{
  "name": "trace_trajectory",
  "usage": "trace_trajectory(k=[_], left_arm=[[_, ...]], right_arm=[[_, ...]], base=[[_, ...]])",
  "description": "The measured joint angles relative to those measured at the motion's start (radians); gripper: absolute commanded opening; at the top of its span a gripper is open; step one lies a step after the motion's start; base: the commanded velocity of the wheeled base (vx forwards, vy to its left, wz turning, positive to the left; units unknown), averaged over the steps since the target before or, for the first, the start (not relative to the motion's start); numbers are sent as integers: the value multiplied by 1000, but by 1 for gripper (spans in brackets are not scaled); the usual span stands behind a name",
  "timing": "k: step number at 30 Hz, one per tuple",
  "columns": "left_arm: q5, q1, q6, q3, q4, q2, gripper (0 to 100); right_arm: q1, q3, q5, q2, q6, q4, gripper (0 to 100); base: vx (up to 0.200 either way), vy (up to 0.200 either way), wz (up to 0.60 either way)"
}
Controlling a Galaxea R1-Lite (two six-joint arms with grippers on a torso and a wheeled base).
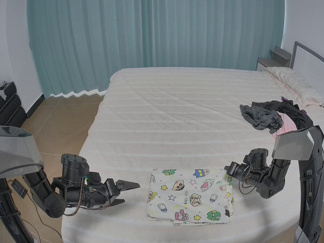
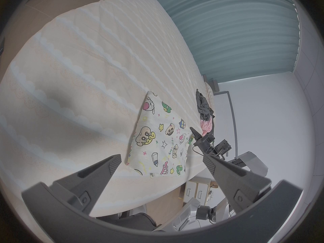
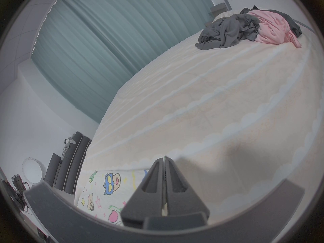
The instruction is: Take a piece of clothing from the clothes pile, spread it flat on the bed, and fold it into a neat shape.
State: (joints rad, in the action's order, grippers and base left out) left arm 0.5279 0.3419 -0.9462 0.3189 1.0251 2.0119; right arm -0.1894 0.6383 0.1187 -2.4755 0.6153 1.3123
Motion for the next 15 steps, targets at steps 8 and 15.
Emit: trace_trajectory(k=[8,15], left_arm=[[0,0,0,-1,16,4,100],[0,0,0,-1,16,7,100]], right_arm=[[14,12,0,-17,11,0,0],[29,22,0,-26,12,-1,100]], base=[[0,0,0],[0,0,0]])
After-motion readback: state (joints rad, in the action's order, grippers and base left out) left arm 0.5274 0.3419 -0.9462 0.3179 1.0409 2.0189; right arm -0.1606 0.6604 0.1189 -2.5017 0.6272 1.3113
